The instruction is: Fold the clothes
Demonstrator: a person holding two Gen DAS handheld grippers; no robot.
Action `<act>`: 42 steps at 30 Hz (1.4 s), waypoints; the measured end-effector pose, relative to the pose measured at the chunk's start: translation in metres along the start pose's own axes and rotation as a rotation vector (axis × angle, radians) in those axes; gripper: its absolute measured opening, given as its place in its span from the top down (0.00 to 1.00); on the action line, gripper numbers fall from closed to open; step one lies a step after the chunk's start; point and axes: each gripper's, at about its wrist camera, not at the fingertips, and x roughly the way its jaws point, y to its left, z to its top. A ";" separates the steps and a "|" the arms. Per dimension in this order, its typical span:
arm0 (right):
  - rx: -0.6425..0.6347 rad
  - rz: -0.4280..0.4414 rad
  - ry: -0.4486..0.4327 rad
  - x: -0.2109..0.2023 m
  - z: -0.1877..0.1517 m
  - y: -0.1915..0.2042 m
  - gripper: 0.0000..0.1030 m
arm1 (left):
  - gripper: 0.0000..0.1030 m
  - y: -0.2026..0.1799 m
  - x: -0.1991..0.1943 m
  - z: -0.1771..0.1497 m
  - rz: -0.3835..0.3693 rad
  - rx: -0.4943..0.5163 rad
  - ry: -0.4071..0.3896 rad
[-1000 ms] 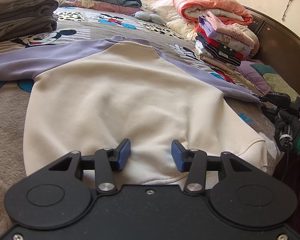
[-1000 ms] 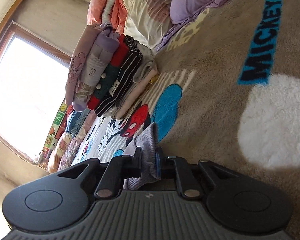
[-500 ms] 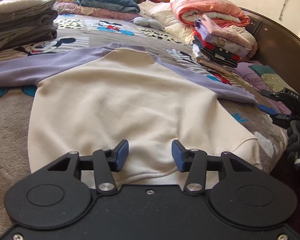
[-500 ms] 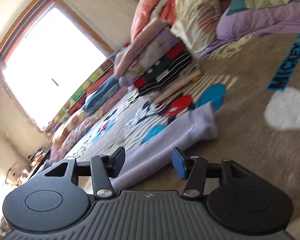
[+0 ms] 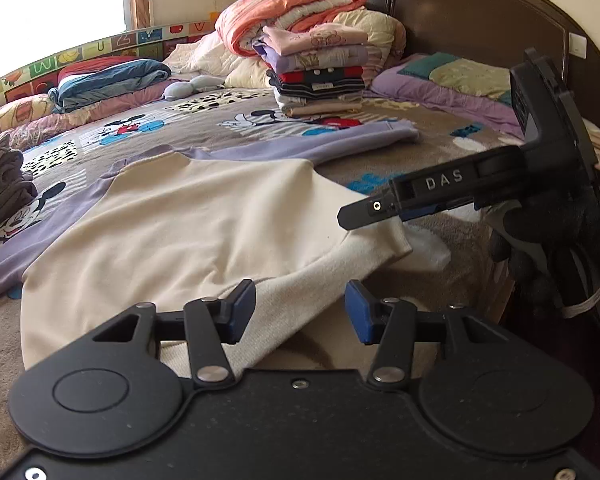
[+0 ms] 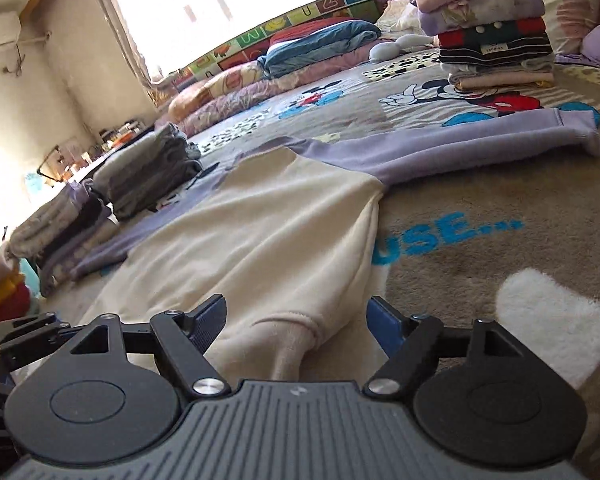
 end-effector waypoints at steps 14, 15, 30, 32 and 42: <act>0.969 0.513 0.057 0.019 -0.044 -0.103 0.85 | 0.50 0.015 -0.024 -0.031 -0.024 -0.034 0.060; 1.017 0.516 0.086 0.024 -0.053 -0.109 0.85 | 0.50 0.019 -0.026 -0.033 -0.021 -0.058 0.066; 0.478 0.243 0.048 0.002 -0.028 -0.060 0.46 | 0.49 0.125 -0.069 -0.068 0.121 -0.947 -0.077; 0.479 0.256 0.046 0.005 -0.031 -0.061 0.59 | 0.50 0.127 -0.057 -0.071 0.135 -0.983 -0.052; 1.092 0.671 -0.102 0.018 -0.067 -0.102 0.89 | 0.98 0.140 -0.072 -0.083 -0.048 -1.288 -0.208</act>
